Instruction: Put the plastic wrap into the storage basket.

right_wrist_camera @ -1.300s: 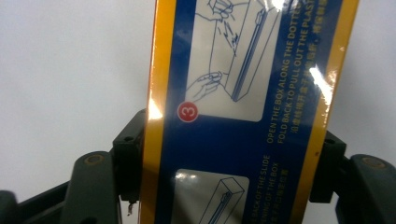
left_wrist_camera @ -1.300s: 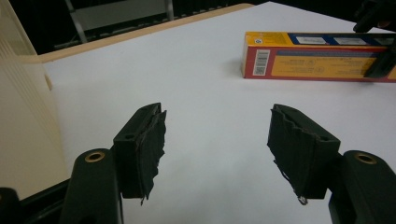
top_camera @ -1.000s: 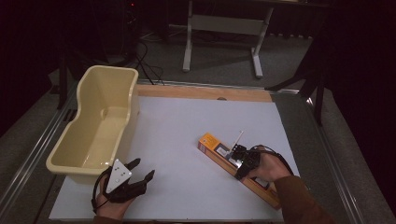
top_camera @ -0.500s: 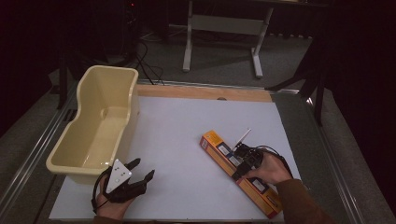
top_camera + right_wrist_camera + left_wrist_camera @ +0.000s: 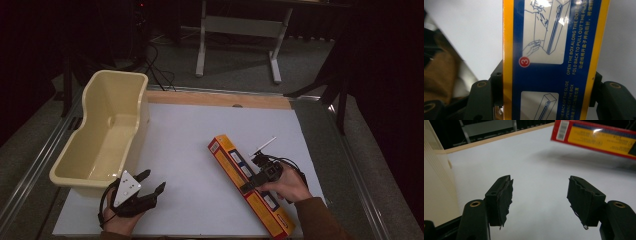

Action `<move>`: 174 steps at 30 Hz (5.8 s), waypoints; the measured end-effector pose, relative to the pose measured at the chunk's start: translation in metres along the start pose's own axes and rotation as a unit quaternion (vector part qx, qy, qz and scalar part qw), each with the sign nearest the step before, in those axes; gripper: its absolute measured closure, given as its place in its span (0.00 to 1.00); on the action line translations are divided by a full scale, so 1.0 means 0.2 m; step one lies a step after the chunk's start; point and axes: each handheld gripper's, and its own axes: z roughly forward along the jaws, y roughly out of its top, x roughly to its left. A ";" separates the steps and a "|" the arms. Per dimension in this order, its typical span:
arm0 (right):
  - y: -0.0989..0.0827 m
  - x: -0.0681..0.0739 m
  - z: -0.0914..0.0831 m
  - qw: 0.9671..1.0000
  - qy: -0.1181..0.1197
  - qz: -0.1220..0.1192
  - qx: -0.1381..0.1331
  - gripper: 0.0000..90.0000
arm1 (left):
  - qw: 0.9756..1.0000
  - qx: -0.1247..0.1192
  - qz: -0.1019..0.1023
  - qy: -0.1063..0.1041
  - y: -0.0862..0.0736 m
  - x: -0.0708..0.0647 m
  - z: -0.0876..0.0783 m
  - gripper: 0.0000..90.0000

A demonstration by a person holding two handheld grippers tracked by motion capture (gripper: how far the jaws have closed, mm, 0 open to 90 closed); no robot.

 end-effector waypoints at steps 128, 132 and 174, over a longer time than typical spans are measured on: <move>1.30 0.77 0.20 0.899 0.301 0.198 -0.249 0.44 | 1.000 -0.015 0.005 0.007 -0.01 -0.01 -0.02 0.40; 1.32 0.81 0.22 0.898 0.305 0.195 -0.250 0.44 | 1.000 -0.014 0.006 0.007 -0.01 -0.01 -0.02 0.40; 1.38 1.00 0.54 0.911 0.242 0.239 -0.233 0.43 | 1.000 -0.018 0.000 -0.003 -0.02 0.00 -0.03 0.39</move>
